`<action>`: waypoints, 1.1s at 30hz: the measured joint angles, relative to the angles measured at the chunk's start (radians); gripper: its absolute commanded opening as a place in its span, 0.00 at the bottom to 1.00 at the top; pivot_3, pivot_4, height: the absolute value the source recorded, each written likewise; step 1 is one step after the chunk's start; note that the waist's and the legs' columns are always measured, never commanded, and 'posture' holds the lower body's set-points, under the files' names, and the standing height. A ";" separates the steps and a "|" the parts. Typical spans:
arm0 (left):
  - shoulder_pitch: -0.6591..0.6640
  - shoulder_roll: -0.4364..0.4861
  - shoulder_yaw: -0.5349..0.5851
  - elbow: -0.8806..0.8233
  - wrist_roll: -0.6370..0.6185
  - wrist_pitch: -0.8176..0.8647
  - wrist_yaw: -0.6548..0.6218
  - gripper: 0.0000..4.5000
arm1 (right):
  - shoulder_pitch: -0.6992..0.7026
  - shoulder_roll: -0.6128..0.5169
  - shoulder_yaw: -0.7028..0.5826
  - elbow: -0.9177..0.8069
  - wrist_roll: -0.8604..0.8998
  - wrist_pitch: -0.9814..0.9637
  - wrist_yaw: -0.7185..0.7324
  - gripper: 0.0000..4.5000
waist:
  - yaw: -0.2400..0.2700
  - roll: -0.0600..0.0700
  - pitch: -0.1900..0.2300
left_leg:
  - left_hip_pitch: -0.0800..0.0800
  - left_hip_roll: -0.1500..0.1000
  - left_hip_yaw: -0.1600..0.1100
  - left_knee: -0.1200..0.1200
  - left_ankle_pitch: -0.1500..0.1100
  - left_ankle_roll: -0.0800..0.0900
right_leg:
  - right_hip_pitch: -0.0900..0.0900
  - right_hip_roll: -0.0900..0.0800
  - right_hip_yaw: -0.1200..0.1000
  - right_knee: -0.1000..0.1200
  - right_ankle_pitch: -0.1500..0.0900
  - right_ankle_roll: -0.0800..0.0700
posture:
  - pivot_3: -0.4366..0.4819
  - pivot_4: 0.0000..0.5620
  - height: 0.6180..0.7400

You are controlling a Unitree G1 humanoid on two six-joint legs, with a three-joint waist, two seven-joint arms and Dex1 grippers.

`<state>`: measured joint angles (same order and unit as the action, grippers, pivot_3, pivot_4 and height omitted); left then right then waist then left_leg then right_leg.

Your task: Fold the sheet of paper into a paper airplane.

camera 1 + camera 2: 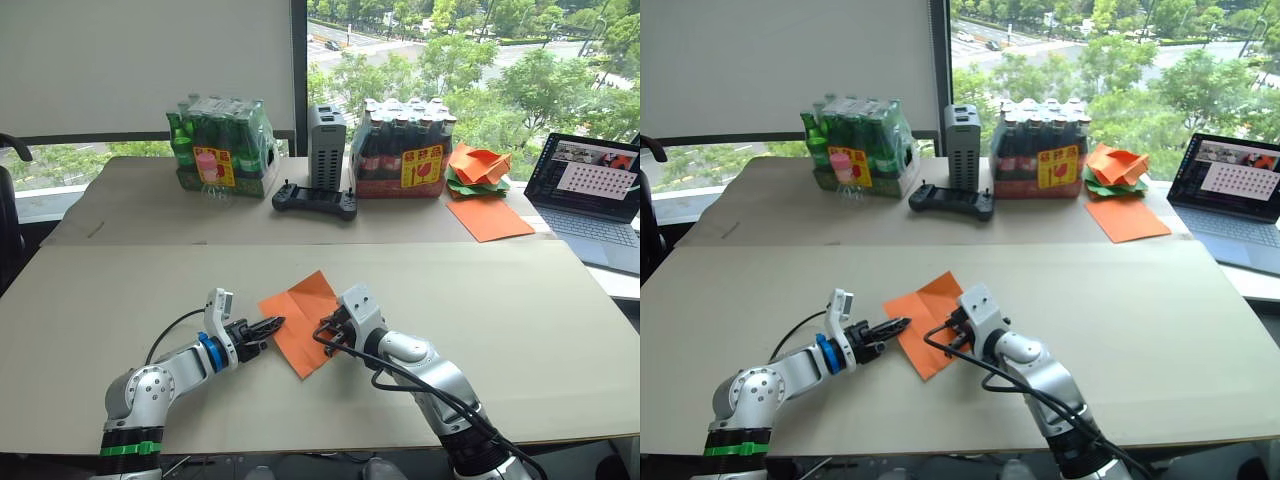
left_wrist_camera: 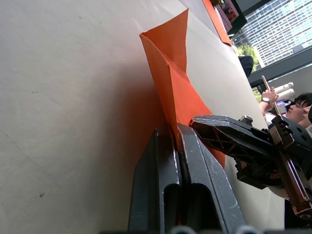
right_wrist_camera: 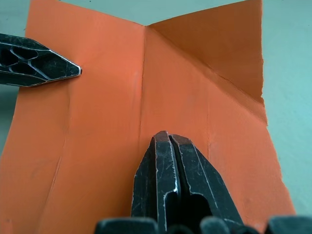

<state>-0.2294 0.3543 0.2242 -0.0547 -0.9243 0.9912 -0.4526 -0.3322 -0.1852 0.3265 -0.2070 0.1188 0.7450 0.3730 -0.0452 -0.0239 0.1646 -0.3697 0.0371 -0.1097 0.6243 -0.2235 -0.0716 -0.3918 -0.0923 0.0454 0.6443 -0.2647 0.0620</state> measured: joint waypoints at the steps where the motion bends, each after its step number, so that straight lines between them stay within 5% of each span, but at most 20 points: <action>1: -0.001 0.001 0.001 0.000 0.000 0.004 0.000 0.00 | 0.000 0.001 0.000 0.000 0.000 0.000 0.000 0.00 | 0.000 0.000 0.000 | 0.000 0.000 0.000 0.000 0.000 0.000 | 0.000 0.000 0.000 0.000 0.000 0.000 | 0.48 0.27 1.00; 7: -0.017 0.034 0.002 0.011 -0.007 0.044 -0.034 0.00 | -0.010 0.038 -0.052 0.001 0.054 0.033 0.016 0.00 | -0.001 0.000 0.001 | -0.002 0.000 0.000 0.000 0.000 0.000 | -0.002 0.000 0.000 0.000 0.000 -0.001 | 0.48 0.27 1.00; 16: -0.084 0.176 -0.053 0.088 0.025 0.086 -0.195 0.00 | -0.125 0.134 -0.328 -0.137 0.457 0.169 0.113 0.00 | 0.000 0.001 0.003 | -0.014 0.000 -0.001 0.000 0.000 0.000 | -0.014 0.000 -0.001 0.002 0.002 -0.004 | 0.48 0.27 1.00; 25: -0.187 0.329 -0.188 0.206 0.122 0.093 -0.454 0.00 | -0.112 0.074 -0.337 -0.159 0.575 0.222 0.135 0.00 | -0.001 0.002 0.003 | -0.014 0.000 -0.001 -0.001 0.000 0.000 | -0.015 0.000 -0.001 0.002 0.002 -0.004 | 0.48 0.27 1.00; 33: -0.338 0.374 -0.331 0.391 0.274 0.008 -0.670 0.00 | -0.081 0.064 -0.314 -0.178 0.604 0.222 0.107 0.00 | 0.000 0.001 0.004 | -0.015 0.000 -0.001 -0.001 0.000 0.000 | -0.015 0.000 -0.001 0.002 0.002 -0.004 | 0.48 0.27 1.00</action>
<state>-0.5673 0.7282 -0.1063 0.3365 -0.6503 0.9992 -1.1222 -0.4132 -0.1210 0.0120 -0.3848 0.7228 0.9674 0.4800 -0.0454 -0.0225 0.1684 -0.3849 0.0371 -0.1104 0.6238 -0.2231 -0.0721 -0.4069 -0.0920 0.0445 0.6461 -0.2625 0.0585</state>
